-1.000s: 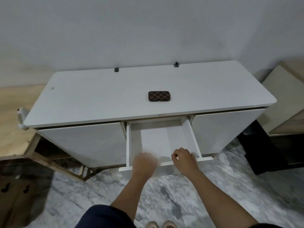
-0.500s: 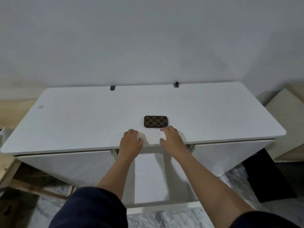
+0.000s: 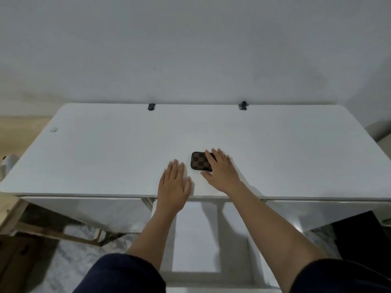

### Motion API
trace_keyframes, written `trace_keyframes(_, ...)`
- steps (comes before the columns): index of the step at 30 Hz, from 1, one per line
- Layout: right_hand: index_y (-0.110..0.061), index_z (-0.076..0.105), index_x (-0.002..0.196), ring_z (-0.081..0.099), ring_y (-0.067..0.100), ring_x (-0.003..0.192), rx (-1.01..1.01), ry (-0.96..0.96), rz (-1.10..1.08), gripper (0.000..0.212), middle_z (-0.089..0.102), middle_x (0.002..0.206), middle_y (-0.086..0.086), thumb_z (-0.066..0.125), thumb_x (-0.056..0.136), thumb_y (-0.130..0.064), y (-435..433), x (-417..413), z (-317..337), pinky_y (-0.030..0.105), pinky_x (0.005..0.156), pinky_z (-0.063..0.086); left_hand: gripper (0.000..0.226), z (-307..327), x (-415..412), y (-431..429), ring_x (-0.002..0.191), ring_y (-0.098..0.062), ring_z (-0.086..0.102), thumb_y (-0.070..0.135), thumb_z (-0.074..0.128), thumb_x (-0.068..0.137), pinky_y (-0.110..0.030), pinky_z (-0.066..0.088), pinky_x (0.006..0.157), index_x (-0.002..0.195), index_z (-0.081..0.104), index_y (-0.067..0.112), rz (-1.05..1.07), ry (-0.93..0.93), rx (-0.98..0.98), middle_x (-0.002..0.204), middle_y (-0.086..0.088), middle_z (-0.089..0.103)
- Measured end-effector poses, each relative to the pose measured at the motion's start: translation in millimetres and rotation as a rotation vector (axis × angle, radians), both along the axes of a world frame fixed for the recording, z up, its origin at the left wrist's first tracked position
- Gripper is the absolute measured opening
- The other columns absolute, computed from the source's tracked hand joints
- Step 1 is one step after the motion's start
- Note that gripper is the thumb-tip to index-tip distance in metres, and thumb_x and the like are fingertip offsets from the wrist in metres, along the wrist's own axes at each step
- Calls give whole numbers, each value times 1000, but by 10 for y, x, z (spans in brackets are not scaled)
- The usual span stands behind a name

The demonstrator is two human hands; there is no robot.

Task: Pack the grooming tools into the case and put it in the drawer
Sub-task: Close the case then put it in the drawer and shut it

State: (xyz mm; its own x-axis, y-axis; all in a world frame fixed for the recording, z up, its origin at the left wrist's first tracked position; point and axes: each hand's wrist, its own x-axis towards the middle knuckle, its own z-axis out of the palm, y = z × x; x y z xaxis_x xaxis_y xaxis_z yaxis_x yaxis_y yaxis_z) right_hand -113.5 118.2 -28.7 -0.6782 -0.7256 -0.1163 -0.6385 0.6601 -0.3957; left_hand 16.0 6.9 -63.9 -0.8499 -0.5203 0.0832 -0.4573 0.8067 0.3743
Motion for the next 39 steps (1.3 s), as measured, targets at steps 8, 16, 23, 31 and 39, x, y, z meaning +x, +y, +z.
trace_keyframes(8, -8, 49, 113, 44, 27, 106, -97, 24, -160, 56, 50, 115, 11, 65, 72, -43, 89, 218, 12, 35, 89, 43, 73, 24, 1, -10, 144, -18, 3, 49, 1, 85, -28, -4, 114, 146, 17, 13, -19, -29, 8, 156, -9, 12)
trace_keyframes(16, -16, 52, 106, 45, 20, 93, -242, 89, -70, 58, 54, 102, 1, 60, 58, -47, 705, 994, -254, 26, 83, 40, 52, 56, -2, -43, 144, -19, -1, 32, 23, 101, -30, -5, 114, 147, 12, 12, -31, -55, 61, 157, -9, 5)
trace_keyframes(23, -10, 46, 125, 43, 30, 117, 52, -68, 46, 61, 49, 126, 9, 63, 70, -33, 811, 1337, -882, 39, 98, 38, 53, -3, 6, -31, 144, -20, -1, 33, 22, 100, -31, -4, 116, 147, 12, 11, -34, -50, 8, 157, -11, 6)
trace_keyframes(31, -10, 43, 129, 43, 28, 122, 166, -145, -57, 56, 47, 129, 7, 61, 77, -17, 546, 1255, -1388, 36, 105, 31, 62, -108, -9, 7, 144, -21, 8, 40, 10, 92, -31, 2, 116, 146, 20, 11, 17, 7, -120, 155, -11, 16)
trace_keyframes(39, -13, 36, 135, 41, 27, 126, 208, -173, -75, 65, 43, 136, 7, 65, 78, -25, 509, 1297, -1619, 36, 107, 31, 61, -122, -19, 11, 143, -21, 13, 38, 14, 92, -30, 3, 115, 145, 24, 12, 28, 19, -149, 154, -11, 21)
